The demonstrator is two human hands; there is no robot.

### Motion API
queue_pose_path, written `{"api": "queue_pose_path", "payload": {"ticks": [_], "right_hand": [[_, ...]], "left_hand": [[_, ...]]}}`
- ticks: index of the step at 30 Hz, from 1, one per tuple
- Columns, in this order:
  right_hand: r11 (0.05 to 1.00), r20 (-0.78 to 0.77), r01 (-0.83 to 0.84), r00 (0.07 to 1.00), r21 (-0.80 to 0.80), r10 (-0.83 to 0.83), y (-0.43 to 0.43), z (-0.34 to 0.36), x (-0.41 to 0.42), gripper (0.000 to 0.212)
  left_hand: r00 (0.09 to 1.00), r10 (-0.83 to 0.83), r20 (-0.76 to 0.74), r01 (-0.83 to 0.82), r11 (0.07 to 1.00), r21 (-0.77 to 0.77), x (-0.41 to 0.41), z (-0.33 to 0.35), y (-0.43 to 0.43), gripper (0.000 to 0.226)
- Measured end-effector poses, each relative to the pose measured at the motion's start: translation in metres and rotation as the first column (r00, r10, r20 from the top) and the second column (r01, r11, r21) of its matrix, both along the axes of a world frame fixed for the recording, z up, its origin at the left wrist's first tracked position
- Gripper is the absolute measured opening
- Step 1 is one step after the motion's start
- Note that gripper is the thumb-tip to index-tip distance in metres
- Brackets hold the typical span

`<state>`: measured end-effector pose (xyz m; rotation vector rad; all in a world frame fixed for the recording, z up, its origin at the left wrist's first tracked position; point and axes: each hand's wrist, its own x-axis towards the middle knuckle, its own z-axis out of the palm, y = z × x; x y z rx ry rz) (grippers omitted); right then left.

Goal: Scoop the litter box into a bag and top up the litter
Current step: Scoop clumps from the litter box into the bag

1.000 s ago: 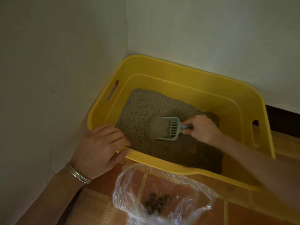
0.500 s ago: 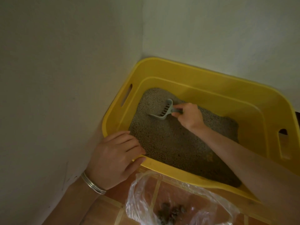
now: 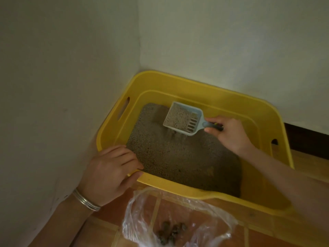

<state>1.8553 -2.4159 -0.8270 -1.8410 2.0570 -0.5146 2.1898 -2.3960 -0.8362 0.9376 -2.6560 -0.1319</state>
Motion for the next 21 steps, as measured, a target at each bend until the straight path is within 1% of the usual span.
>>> {"api": "queue_pose_path", "payload": {"ticks": [4, 8, 10, 12, 16, 21], "right_hand": [[1.0, -0.038, 0.015, 0.999, -0.019, -0.016, 0.028, 0.005, -0.013, 0.037], [0.998, -0.022, 0.059, 0.998, 0.033, -0.059, 0.054, 0.012, -0.027, 0.035], [0.997, -0.055, 0.056, 0.997, 0.059, -0.053, 0.068, 0.016, -0.033, 0.032], [0.992, -0.122, 0.048, 0.992, 0.12, -0.033, 0.083, 0.017, -0.037, 0.028], [0.947, -0.291, 0.08, 0.957, 0.311, 0.015, 0.103, 0.01, -0.036, 0.028], [0.91, -0.337, 0.113, 0.941, 0.399, 0.031, 0.102, 0.004, -0.029, 0.029]], "left_hand": [[1.0, 0.017, 0.004, -0.017, 1.0, -0.017, -0.001, 0.002, 0.001, 0.023], [0.999, 0.039, 0.024, -0.039, 0.999, -0.013, -0.001, 0.003, 0.003, 0.029], [0.999, 0.04, 0.027, -0.04, 0.999, -0.02, -0.002, 0.003, 0.003, 0.031], [0.999, 0.038, 0.019, -0.038, 0.999, -0.031, -0.003, 0.003, 0.004, 0.032], [0.999, 0.037, 0.009, -0.036, 0.998, -0.049, -0.003, 0.003, 0.005, 0.034], [0.998, 0.068, -0.008, -0.068, 0.995, -0.068, -0.004, 0.002, 0.006, 0.035]]}}
